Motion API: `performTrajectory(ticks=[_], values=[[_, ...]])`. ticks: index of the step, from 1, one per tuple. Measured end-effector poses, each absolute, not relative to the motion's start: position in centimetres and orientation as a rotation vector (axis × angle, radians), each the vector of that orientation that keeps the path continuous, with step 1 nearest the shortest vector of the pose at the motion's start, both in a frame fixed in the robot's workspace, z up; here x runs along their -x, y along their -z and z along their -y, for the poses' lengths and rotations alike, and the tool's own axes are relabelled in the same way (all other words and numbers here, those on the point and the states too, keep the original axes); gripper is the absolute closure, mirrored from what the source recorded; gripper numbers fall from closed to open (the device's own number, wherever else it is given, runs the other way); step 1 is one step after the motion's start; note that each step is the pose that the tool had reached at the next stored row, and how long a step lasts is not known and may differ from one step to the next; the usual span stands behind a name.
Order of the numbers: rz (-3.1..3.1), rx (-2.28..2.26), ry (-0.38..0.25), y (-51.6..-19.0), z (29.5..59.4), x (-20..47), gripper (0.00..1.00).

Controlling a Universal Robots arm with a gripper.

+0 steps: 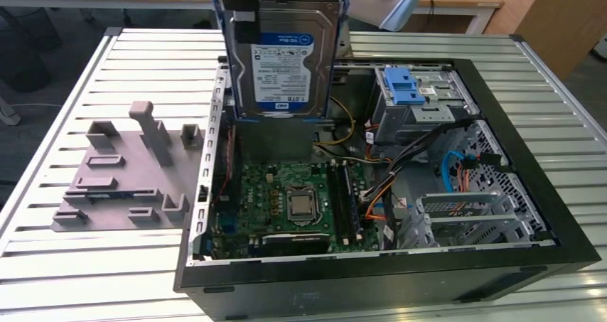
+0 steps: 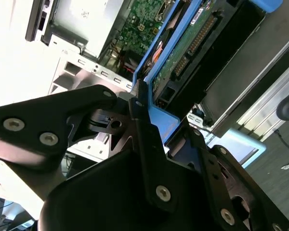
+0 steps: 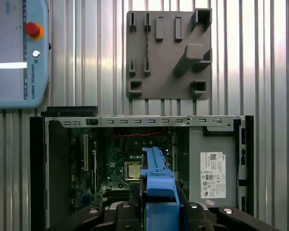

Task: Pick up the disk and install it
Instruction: 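Pick up the disk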

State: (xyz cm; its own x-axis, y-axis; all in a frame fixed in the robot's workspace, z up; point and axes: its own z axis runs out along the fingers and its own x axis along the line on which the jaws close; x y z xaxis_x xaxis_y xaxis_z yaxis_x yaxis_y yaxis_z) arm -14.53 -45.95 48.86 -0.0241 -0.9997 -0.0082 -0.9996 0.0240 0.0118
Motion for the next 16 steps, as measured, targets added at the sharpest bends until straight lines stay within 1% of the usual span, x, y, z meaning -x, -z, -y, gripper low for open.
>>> performTrajectory(ticks=[16], values=[[2.254, -2.2, 0.006, -48.5, 46.0, 11.2, 0.64]])
